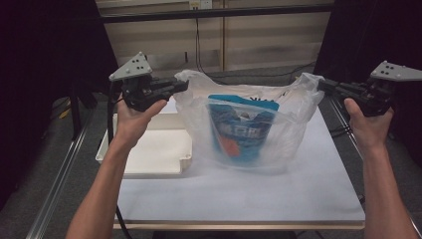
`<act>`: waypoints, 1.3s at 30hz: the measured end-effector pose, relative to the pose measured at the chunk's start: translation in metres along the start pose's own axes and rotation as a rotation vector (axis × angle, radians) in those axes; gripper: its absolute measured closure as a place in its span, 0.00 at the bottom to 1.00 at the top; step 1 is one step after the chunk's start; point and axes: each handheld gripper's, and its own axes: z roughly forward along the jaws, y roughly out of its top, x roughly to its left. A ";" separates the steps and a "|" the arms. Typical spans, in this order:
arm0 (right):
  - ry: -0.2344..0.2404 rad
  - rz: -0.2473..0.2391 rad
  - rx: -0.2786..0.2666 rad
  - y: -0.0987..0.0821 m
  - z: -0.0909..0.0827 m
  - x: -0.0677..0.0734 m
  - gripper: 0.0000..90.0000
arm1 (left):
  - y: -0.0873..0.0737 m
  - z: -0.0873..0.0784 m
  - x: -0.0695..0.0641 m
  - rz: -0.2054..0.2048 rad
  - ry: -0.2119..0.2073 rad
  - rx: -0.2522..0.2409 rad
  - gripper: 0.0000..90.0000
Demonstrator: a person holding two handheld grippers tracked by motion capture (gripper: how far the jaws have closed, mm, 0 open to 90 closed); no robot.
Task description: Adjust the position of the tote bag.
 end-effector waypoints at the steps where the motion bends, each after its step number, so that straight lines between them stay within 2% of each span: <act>1: 0.000 0.000 0.000 0.000 0.000 0.000 1.00 | -0.002 -0.002 0.001 -0.001 0.008 0.001 0.98; 9: 0.012 -0.018 0.012 0.004 0.003 0.004 1.00 | -0.023 -0.015 0.016 -0.047 0.046 0.005 0.98; 11: 0.021 -0.021 0.011 0.005 0.003 0.005 1.00 | -0.027 -0.017 0.017 -0.050 0.036 0.005 0.98; 16: 0.037 -0.023 -0.001 0.005 0.008 0.011 1.00 | -0.039 -0.024 0.018 -0.055 0.049 0.007 0.98; 17: 0.043 -0.019 -0.005 0.003 0.010 0.011 1.00 | -0.043 -0.025 0.017 -0.062 0.044 -0.006 0.98; 22: 0.052 -0.003 -0.002 -0.010 0.015 0.012 1.00 | -0.058 -0.026 0.020 -0.073 0.046 0.008 0.98; 28: 0.059 -0.012 0.007 -0.009 0.020 0.013 1.00 | -0.078 -0.028 0.028 -0.115 0.063 0.002 0.98; 34: 0.046 -0.017 0.030 -0.015 0.018 0.013 1.00 | -0.105 -0.023 0.028 -0.150 0.030 -0.021 0.98; 35: 0.039 -0.016 0.034 -0.017 0.017 0.013 1.00 | -0.107 -0.021 0.027 -0.153 0.035 -0.005 0.98; 37: 0.035 -0.012 0.038 -0.019 0.015 0.013 1.00 | -0.108 -0.021 0.027 -0.133 0.044 0.022 0.98; 39: 0.033 -0.012 0.043 -0.023 0.013 0.013 1.00 | -0.110 -0.024 0.027 -0.139 0.042 0.017 0.98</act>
